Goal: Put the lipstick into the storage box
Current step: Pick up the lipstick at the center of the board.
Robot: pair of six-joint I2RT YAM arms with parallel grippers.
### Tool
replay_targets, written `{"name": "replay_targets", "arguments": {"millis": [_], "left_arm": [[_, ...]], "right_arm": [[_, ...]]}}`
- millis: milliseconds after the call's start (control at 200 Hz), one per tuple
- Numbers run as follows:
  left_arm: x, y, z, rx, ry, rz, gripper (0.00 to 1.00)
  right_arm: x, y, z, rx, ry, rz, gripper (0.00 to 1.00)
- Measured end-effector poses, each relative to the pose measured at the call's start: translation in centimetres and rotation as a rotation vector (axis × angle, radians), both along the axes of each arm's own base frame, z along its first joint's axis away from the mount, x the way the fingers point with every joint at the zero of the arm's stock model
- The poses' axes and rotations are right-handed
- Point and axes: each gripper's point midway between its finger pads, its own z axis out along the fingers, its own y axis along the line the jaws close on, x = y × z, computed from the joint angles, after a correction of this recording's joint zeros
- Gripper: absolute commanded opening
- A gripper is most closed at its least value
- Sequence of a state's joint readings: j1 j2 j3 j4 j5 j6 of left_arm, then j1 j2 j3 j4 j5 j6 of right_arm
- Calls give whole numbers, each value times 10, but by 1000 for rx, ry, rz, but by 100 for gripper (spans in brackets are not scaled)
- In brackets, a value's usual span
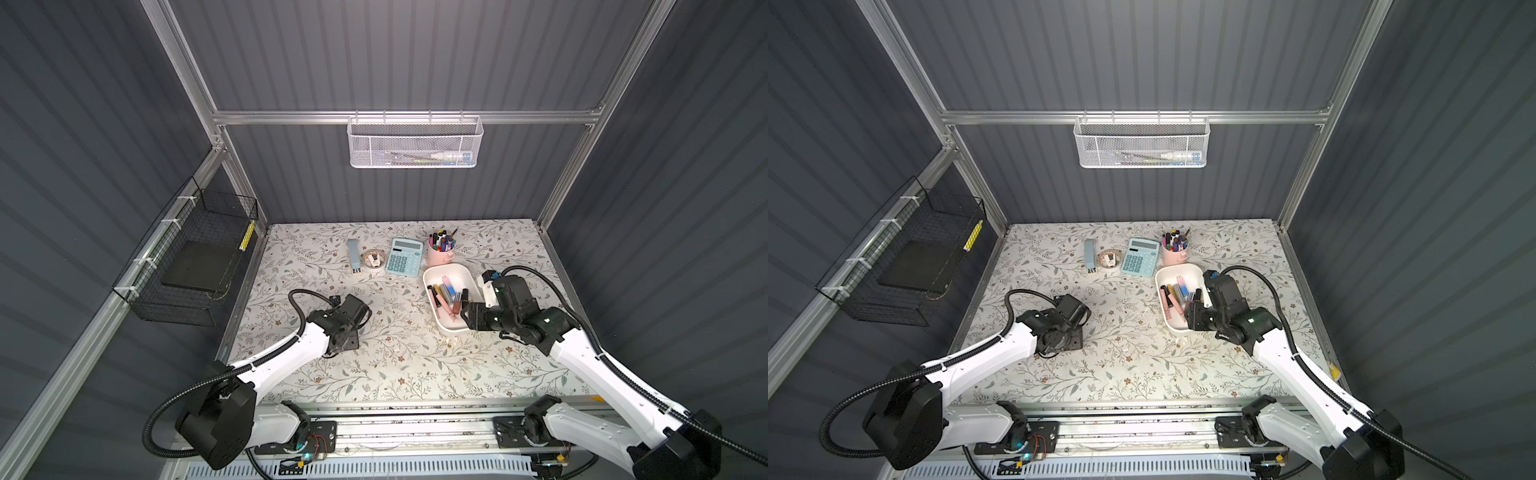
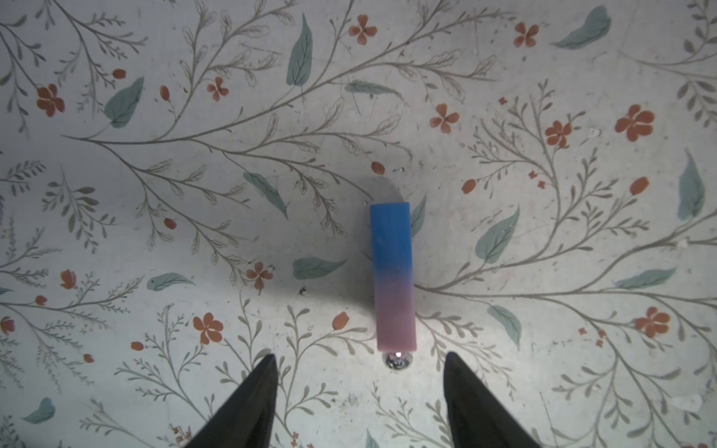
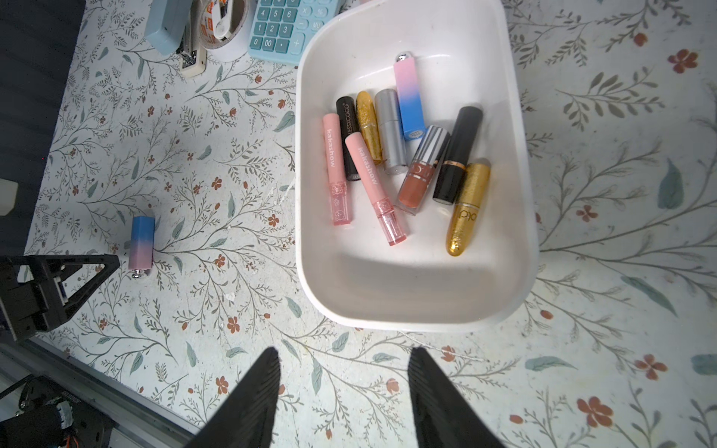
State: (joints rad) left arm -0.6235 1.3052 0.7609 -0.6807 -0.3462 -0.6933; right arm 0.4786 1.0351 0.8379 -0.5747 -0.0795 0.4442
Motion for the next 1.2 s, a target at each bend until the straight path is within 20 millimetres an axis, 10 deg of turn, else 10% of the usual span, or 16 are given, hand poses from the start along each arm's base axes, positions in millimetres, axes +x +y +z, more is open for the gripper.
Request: {"name": "replay_targets", "arguments": {"millis": [971, 1201], "left_arm": [[25, -7, -42, -133, 52, 43, 56], [34, -10, -42, -139, 46, 33, 11]], "right_arm": [[-2, -2, -8, -14, 17, 0, 55], [-1, -2, -11, -20, 26, -1, 55]]}}
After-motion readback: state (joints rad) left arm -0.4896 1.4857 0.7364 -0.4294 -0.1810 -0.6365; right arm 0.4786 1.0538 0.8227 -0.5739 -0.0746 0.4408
